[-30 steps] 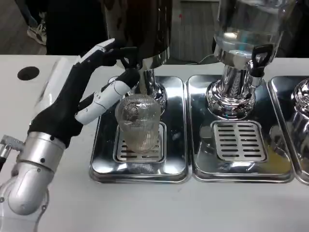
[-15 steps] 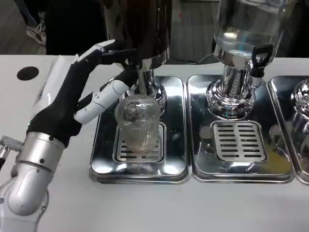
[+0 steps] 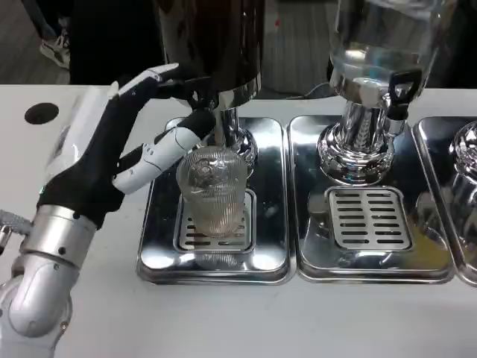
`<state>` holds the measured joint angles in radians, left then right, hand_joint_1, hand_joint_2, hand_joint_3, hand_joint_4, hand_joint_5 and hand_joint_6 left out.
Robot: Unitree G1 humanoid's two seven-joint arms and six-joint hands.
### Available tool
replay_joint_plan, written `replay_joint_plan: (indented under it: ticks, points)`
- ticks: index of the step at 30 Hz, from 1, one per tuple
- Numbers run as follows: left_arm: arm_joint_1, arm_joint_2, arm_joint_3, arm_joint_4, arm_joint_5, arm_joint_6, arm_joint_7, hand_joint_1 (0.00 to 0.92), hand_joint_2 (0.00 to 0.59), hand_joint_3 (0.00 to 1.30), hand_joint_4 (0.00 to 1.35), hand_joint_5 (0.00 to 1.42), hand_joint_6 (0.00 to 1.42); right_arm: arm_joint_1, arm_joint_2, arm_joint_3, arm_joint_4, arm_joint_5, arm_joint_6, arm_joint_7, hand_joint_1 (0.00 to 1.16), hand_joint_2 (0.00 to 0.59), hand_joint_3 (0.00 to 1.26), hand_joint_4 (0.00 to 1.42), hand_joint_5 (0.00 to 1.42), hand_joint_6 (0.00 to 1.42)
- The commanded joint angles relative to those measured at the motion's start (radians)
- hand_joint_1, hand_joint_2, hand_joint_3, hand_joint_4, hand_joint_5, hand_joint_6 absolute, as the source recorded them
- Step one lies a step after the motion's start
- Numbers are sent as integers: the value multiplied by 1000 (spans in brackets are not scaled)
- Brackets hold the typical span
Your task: Grasp the cup under the faucet to collect the drink, then remove the cup.
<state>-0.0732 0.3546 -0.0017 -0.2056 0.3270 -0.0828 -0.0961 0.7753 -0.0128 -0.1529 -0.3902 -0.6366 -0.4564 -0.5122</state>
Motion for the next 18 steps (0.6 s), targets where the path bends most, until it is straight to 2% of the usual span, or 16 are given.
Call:
replay_joint_plan:
  ticks: [1,18]
  points:
    - [3,14,-9,-27,25,-6,-9,0,61,282,340,235,0,7,-1,-6,0,12,-18,-2,692,517,395,394,302,191]
    - [-17,48,-40,-86,102,15,-36,0,65,320,351,219,0,10,3,-13,2,18,-30,-3,693,517,398,394,302,196]
